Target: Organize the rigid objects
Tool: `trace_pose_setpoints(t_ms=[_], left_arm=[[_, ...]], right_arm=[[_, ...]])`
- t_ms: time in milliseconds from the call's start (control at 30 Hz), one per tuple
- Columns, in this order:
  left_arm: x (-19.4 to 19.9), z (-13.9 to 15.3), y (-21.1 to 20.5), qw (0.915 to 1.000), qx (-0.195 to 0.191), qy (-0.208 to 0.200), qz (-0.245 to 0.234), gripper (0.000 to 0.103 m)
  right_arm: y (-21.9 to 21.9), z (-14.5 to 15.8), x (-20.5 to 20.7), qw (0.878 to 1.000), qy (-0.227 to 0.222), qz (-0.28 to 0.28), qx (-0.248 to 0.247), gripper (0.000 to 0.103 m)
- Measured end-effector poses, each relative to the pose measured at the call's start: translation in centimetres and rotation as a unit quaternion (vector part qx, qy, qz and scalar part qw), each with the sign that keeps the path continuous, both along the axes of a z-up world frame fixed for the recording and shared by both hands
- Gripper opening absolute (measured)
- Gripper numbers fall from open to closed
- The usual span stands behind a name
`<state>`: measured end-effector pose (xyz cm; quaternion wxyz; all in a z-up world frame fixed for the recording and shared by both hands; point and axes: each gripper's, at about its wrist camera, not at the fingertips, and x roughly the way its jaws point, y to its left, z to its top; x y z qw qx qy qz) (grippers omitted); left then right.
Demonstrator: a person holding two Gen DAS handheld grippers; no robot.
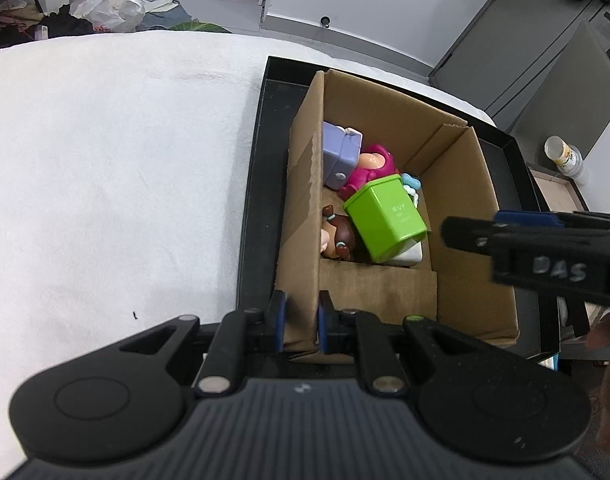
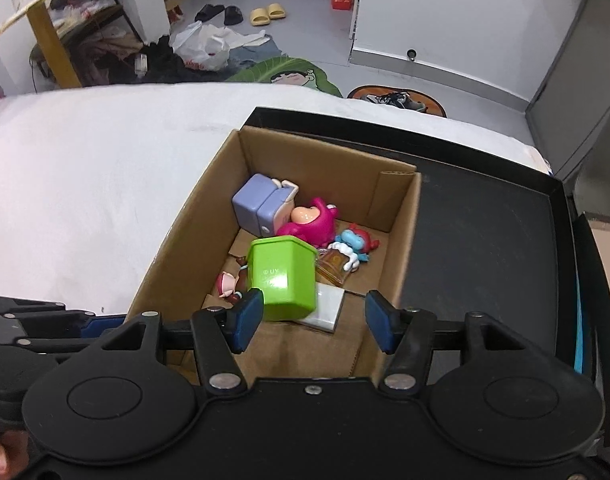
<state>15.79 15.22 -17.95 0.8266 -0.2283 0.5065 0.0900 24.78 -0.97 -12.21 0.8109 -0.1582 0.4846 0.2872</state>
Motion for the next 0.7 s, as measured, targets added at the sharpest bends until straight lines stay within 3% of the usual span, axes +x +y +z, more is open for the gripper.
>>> trace_pose_setpoints(t_ms=[233, 500, 700], left_arm=[[-0.2, 1.7, 0.1, 0.9997, 0.022, 0.003, 0.005, 0.014], [-0.5, 5.5, -0.3, 0.9987, 0.049, -0.012, 0.011, 0.016], [-0.8, 8.2, -2.3, 0.998, 0.058, -0.027, -0.005, 0.025]], right_arm=[[-2.4, 2.0, 0.5, 0.999, 0.005, -0.016, 0.031, 0.057], [-5.2, 4.2, 0.2, 0.998, -0.001, -0.037, 0.059, 0.07], [-7.8, 5.7, -0.3, 0.995, -0.01, -0.054, 0.079, 0.077]])
